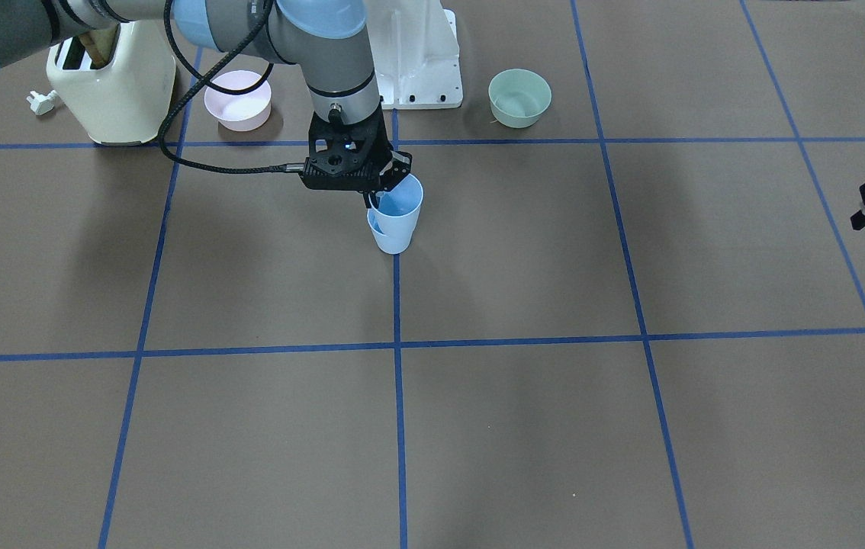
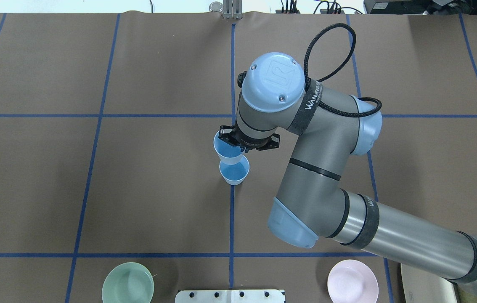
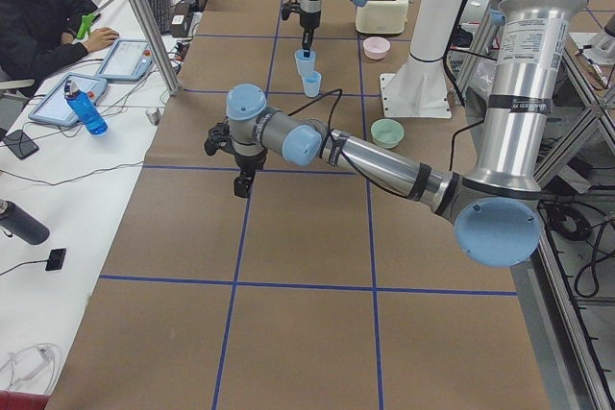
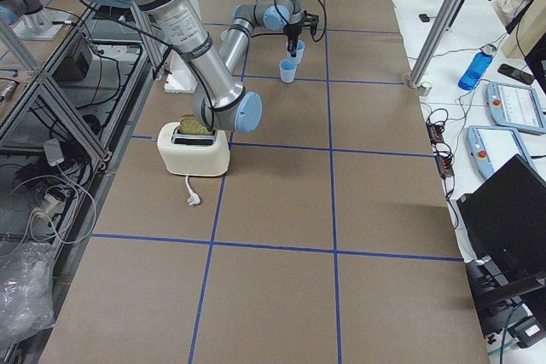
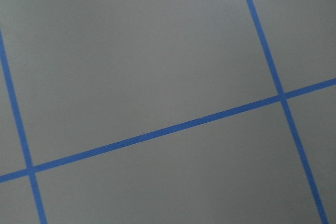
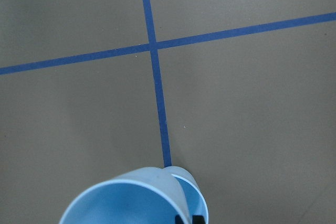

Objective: Stack blue cups with both arms

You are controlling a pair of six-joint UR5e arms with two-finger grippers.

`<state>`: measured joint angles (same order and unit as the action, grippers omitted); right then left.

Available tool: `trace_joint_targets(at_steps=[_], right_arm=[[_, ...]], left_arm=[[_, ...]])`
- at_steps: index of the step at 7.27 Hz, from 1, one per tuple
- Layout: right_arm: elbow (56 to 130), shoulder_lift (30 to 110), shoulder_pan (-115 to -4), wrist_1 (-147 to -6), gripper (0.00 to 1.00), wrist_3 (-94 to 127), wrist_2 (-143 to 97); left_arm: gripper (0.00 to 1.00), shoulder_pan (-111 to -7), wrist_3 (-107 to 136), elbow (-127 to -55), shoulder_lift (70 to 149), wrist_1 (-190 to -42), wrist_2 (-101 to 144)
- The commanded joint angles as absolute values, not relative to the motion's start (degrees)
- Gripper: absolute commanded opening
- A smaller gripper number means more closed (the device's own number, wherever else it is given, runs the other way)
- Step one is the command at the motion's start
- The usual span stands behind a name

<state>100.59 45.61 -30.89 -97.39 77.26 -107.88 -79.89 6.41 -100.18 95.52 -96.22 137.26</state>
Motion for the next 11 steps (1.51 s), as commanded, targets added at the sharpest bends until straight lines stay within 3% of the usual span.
trace_joint_targets(at_steps=[1,11], right_arm=[[100.5,46.1,-30.8,-97.0,0.0,77.3,-107.8],[102.6,48.3,-28.8,-97.0,0.0,78.9,-105.7]], left_arm=[[0.98,-83.4,1.7,-97.0,95.8,-96.2,138.3],[0.98,-85.9,1.4,-94.6,96.3,-96.9,138.3]])
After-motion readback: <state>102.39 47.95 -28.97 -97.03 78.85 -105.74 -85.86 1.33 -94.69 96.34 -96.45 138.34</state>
